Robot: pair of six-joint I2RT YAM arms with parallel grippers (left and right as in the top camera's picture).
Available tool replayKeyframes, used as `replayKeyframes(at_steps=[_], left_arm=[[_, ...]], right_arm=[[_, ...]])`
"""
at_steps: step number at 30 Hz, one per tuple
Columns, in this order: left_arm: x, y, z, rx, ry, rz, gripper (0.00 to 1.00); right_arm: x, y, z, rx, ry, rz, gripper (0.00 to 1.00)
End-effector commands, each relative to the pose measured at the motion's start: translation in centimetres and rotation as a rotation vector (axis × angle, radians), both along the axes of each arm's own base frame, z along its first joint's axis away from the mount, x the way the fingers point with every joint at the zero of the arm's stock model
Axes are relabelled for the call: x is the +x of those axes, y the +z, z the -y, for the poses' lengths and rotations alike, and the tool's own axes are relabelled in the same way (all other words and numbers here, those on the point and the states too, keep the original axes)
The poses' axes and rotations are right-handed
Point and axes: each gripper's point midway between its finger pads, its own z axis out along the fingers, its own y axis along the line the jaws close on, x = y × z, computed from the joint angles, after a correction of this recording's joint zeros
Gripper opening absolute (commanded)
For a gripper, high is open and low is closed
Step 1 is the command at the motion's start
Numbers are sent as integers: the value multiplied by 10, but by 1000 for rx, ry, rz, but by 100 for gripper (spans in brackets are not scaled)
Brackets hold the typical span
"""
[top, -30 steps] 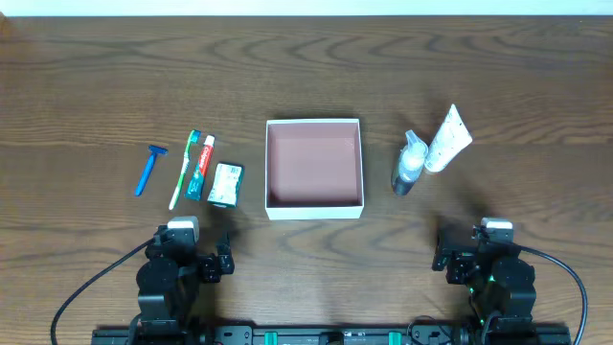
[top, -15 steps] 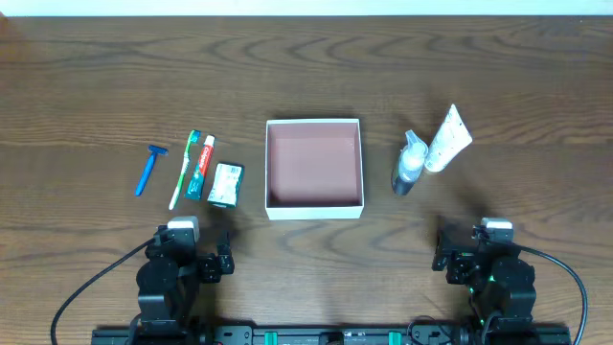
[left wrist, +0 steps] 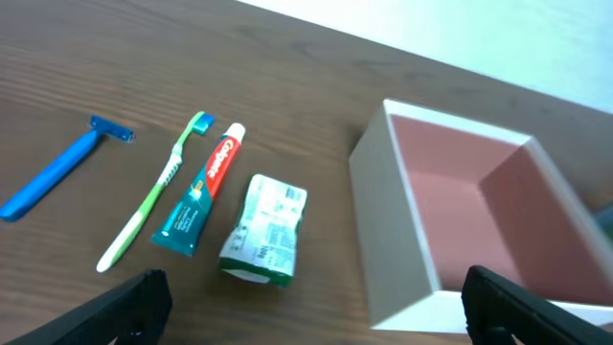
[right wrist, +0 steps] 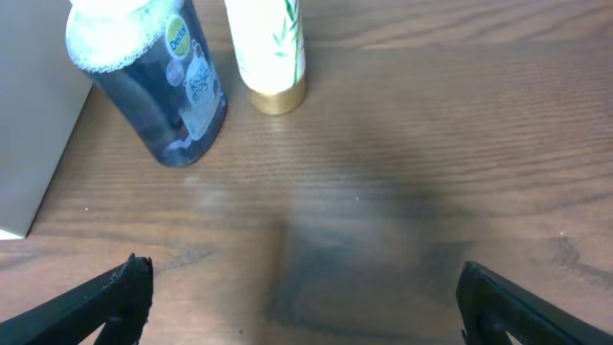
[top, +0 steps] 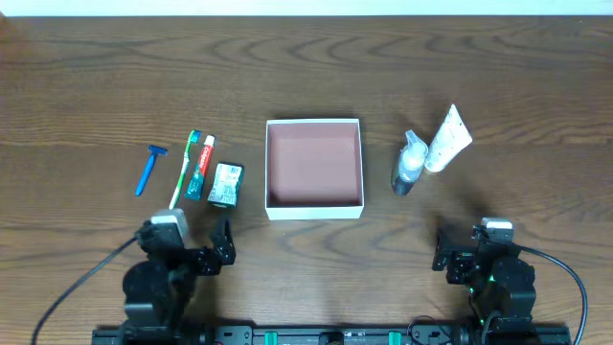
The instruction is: Pack container
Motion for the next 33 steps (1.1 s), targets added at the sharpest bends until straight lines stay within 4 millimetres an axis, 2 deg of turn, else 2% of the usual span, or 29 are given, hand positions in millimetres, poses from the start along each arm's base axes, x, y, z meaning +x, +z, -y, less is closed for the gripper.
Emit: replayKeyframes(at_steps=[1, 5, 11, 13, 15, 20, 23, 29, 33], left_arm=[[4, 24, 2, -53, 10, -49, 98], [22, 44, -8, -21, 64, -173, 98], [64, 68, -31, 205, 80, -375, 98], [80, 75, -37, 228, 79, -422, 98], [95, 83, -49, 236, 101, -454, 98], [127, 100, -92, 216, 213, -470, 98], [131, 101, -111, 204, 262, -475, 98], [122, 95, -137, 249, 286, -510, 98], [123, 77, -155, 316, 246, -573, 98]], right_arm=[[0, -1, 0, 0, -1, -3, 99], [0, -1, 0, 0, -1, -3, 99], [0, -1, 0, 0, -1, -3, 99], [0, -1, 0, 0, -1, -3, 99], [0, -1, 0, 0, -1, -3, 99], [0, -1, 0, 0, -1, -3, 99], [0, -1, 0, 0, -1, -3, 99], [0, -1, 0, 0, -1, -3, 99], [0, -1, 0, 0, -1, -3, 99]])
